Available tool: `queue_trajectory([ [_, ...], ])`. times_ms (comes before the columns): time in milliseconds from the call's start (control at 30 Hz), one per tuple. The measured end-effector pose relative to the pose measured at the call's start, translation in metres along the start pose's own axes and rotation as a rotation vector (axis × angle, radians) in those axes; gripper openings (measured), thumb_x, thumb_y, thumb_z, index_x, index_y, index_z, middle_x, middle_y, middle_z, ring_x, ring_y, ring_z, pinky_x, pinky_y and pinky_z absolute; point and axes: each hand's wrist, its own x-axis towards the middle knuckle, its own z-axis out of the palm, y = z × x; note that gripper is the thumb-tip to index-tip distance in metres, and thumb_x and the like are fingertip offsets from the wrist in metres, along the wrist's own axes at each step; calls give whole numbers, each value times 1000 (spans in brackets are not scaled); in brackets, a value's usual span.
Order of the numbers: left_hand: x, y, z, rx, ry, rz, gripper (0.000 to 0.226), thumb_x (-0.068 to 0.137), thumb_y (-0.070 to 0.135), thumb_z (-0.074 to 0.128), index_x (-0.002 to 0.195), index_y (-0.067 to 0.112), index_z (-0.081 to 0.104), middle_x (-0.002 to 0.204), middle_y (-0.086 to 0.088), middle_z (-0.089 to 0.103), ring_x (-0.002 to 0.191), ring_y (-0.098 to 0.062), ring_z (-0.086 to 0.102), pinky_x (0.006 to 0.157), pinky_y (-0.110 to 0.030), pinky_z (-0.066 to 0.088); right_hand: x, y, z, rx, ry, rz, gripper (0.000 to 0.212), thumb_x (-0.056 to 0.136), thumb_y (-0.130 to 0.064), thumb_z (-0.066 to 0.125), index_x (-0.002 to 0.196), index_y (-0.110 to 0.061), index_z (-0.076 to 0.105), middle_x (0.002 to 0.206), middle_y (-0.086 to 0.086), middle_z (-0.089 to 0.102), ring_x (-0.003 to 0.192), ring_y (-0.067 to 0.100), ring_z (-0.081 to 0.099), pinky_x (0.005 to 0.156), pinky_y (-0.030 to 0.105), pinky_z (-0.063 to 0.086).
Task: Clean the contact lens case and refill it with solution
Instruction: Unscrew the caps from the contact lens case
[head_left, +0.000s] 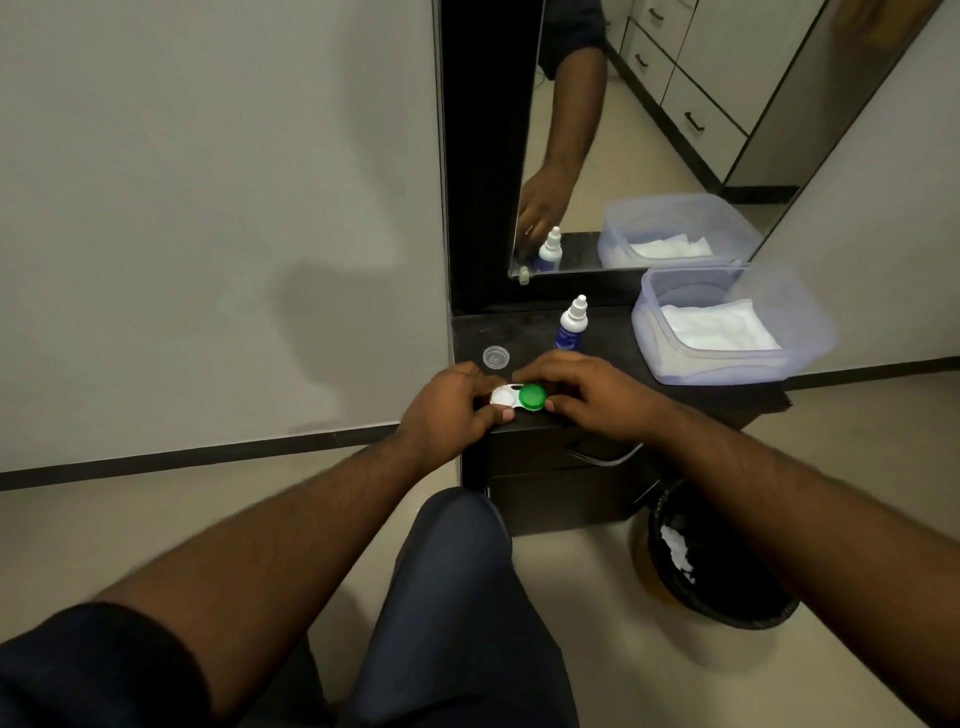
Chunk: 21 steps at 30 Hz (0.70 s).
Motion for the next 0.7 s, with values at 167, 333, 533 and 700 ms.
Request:
queue_trajectory([
  [167,0,-1,1,-23,3,-12,36,84,30,69,118,19,66,95,-7,63,86,-17,55,76,-37,49,12,-8,2,-153,32,110,38,77,-32,74,111,-19,63,101,-4,59,93,13,57,76,22,45],
  [333,1,-3,1,-27,2,-4,37,84,29,69,118,18,66,89,-3,58,83,-14,51,73,-31,45,15,-9,-3,-198,-81,20,41,80,-21,71,120,-21,61,116,-4,63,103,9,53,89,24,42],
  [533,1,-3,1,-38,-13,-25,41,84,30,69,123,18,63,98,-7,62,90,-17,54,79,-35,49,20,-15,-8,-435,-147,98,31,85,-37,64,110,-18,61,104,1,61,90,13,55,72,22,35],
  [700,1,-7,3,-45,8,-9,40,83,30,70,121,20,65,85,4,52,81,-12,50,68,-25,38,23,-19,-17,-392,-212,50,39,85,-17,64,124,-17,56,119,2,60,106,17,56,84,20,36],
])
